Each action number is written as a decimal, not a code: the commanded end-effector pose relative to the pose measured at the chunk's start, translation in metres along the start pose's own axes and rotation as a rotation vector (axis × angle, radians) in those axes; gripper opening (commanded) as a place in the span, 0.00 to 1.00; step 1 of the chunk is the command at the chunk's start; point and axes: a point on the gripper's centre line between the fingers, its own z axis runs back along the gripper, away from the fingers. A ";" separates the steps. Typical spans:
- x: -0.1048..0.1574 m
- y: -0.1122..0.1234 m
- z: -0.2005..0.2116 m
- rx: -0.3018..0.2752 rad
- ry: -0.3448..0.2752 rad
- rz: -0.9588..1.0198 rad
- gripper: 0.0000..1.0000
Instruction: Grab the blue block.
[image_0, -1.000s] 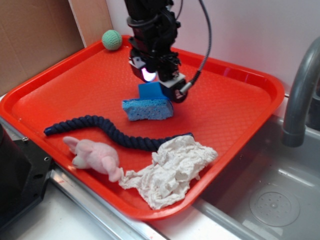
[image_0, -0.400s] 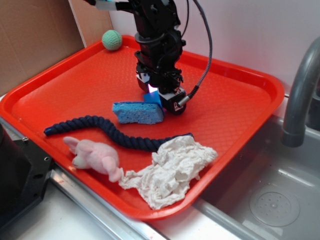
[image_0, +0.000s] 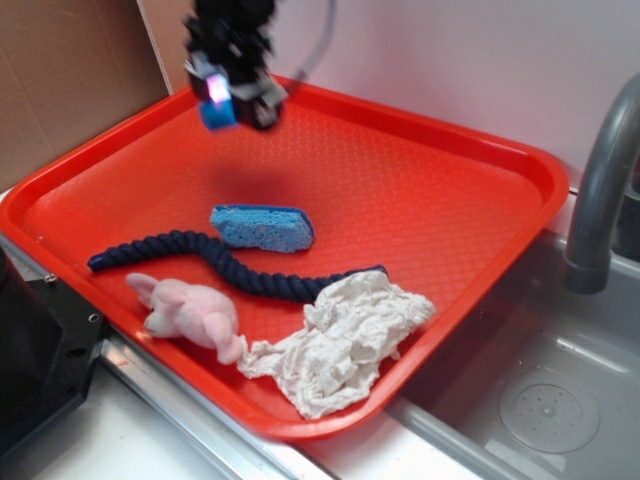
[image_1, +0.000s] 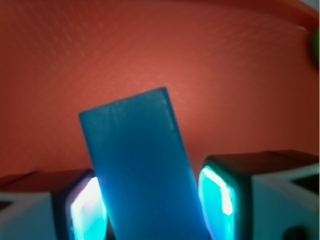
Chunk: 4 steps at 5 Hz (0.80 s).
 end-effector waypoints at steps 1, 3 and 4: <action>-0.031 0.031 0.075 0.072 -0.140 0.095 0.00; -0.086 0.009 0.109 0.063 -0.163 0.172 0.00; -0.085 0.000 0.095 0.096 -0.126 0.181 0.00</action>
